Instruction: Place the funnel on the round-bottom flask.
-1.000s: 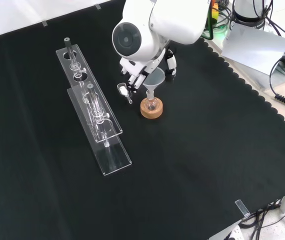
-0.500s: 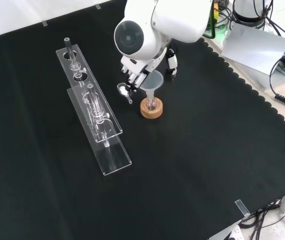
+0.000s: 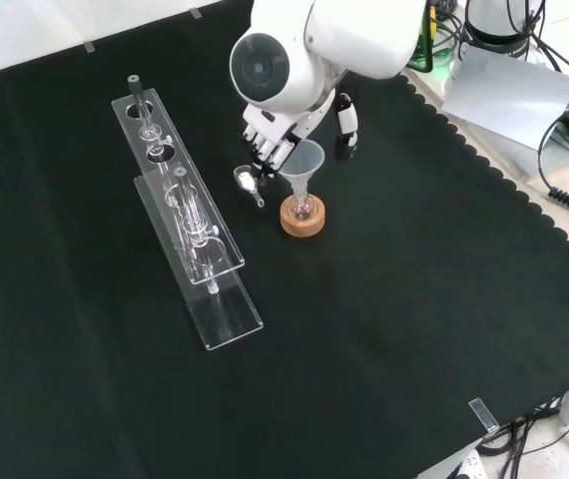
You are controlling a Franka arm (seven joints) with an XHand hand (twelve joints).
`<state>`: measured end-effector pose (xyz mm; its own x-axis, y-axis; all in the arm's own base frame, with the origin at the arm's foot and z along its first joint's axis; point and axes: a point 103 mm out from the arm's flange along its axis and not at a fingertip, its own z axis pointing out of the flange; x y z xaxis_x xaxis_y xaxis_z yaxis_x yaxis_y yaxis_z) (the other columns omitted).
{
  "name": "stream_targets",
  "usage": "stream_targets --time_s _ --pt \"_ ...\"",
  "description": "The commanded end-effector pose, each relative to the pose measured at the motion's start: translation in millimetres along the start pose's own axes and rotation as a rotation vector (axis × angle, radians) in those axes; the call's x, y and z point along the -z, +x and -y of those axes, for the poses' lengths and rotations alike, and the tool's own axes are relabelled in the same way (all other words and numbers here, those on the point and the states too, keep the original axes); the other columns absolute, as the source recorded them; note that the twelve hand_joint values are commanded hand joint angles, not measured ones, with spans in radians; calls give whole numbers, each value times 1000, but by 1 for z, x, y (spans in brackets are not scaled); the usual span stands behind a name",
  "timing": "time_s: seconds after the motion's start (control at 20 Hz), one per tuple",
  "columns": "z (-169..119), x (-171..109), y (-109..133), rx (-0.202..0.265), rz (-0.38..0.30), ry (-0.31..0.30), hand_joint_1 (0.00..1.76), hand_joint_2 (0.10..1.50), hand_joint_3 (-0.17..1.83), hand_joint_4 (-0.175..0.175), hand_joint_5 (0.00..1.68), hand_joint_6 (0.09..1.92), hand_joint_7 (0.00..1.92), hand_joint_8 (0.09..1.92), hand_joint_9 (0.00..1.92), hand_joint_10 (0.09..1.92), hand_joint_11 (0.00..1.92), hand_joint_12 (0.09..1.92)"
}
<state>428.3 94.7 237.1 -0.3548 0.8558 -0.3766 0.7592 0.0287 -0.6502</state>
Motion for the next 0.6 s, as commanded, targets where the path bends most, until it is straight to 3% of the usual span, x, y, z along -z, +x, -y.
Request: stream_targets --time_s 0.05,0.3,0.6 --pt "29 7 -20 -13 -37 -77 584 651 377 -19 71 87 0 517 230 710 197 1375" --pt "56 12 -42 -31 -75 -195 590 672 358 -19 80 87 0 525 204 719 148 1391" --pt "76 -3 -73 -74 -161 -269 642 700 354 -21 151 87 27 610 267 708 155 1398"
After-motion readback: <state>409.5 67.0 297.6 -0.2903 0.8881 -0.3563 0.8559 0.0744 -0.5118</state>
